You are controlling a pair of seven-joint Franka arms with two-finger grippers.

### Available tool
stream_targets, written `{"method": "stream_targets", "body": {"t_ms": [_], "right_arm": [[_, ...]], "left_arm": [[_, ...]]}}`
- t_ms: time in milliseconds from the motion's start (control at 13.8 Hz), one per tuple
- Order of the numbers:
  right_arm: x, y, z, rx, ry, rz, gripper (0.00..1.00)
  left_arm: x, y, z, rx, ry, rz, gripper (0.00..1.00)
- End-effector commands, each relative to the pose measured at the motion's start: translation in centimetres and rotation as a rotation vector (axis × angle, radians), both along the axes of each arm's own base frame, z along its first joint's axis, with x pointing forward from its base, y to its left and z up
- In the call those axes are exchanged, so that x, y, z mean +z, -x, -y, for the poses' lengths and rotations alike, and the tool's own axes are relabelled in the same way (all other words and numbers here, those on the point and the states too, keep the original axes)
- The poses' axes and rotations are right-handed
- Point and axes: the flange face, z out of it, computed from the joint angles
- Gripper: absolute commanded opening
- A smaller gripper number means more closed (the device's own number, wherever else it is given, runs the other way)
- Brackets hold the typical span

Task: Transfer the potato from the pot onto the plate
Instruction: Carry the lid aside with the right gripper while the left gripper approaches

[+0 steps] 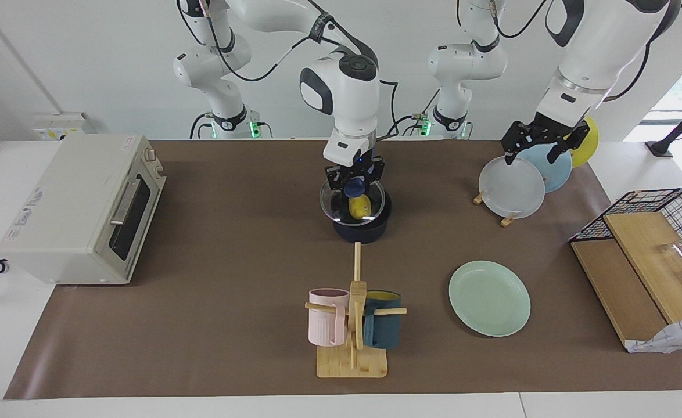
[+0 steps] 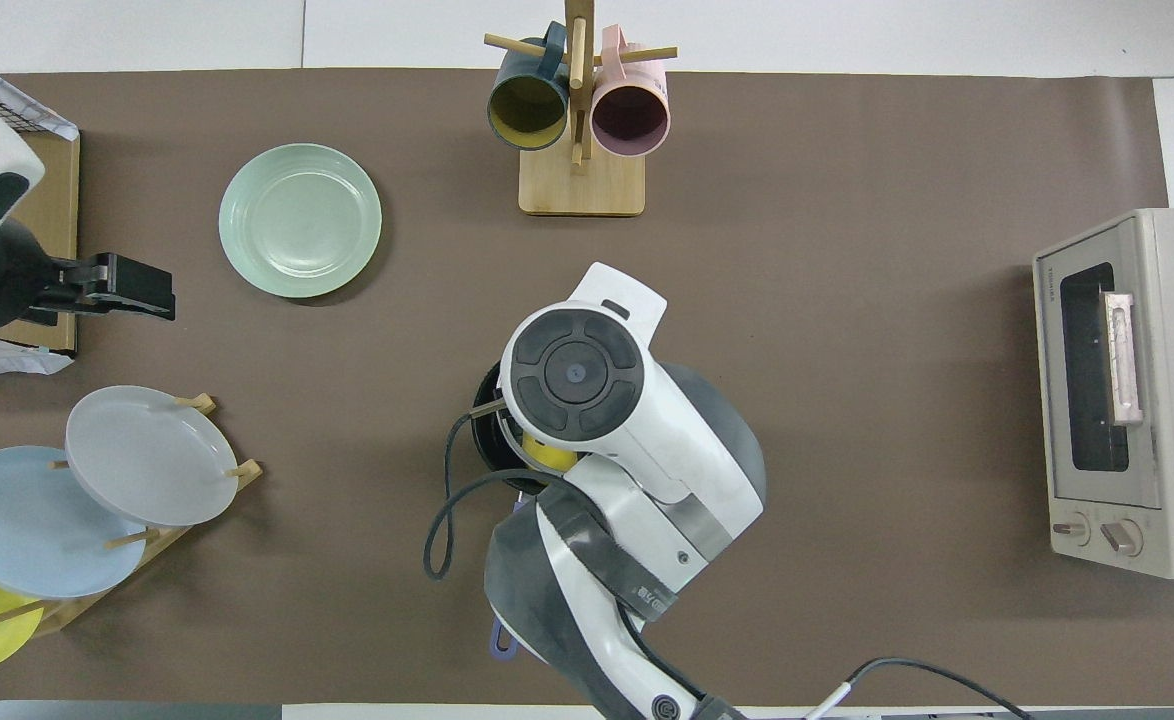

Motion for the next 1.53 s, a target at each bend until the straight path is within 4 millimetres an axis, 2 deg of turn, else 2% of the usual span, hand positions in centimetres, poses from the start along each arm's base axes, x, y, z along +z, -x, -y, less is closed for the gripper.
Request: {"method": "stream_targets", "body": {"t_ms": [0,145,218,363,436,581,726,944,1017,1162,1307,1380,1453], "right_arm": [[1.3,-2.9,4.5,0.006,0.010,0.017,0.41],[1.2,-5.6,9.7,0.056,0.029,0.010,0.41],[0.9,-7.1,13.0,0.089,0.038,0.002,0.41],[-0.4,-8.9,19.4,0.137,0.056,-0.024,0.41],[-1.1,-9.3,23.0,0.159,0.060,-0.033,0.41],[-3.7,-8.8,28.6,0.171,0.064,-0.052,0.41],[-5.9,-7.1,32.1,0.184,0.067,-0.082,0.42],[-9.0,-4.5,35.8,0.157,0.062,-0.087,0.45],[-10.0,-3.5,36.0,0.143,0.057,-0.086,0.45],[-11.9,-1.5,36.2,0.138,0.051,-0.071,0.46],[-11.9,-1.3,36.6,0.119,0.049,-0.077,0.53],[-11.9,-1.3,36.5,0.113,0.049,-0.077,0.73],[-11.5,-1.6,36.5,0.109,0.049,-0.071,1.00]], "left_arm": [[-1.4,1.9,6.4,0.058,0.028,0.032,1.00],[-2.8,3.0,10.6,0.063,0.053,0.015,1.00],[-4.0,3.6,11.8,0.048,0.068,-0.007,1.00],[-7.7,5.6,15.7,0.013,0.069,-0.014,1.00],[-9.8,6.5,18.2,0.018,0.080,0.003,1.00],[-15.8,7.1,22.2,-0.004,0.081,0.000,1.00],[-20.9,7.6,26.1,0.009,0.078,-0.009,1.00],[-25.5,8.6,28.4,-0.005,0.059,-0.034,1.00],[-26.9,8.8,28.7,-0.006,0.048,-0.048,1.00],[-27.4,8.9,28.8,-0.009,0.039,-0.059,1.00],[-27.4,9.1,28.7,-0.008,0.031,-0.070,1.00],[-27.5,9.3,28.7,-0.009,0.023,-0.083,1.00],[-27.9,9.6,28.4,0.006,0.029,-0.102,1.00]]}}
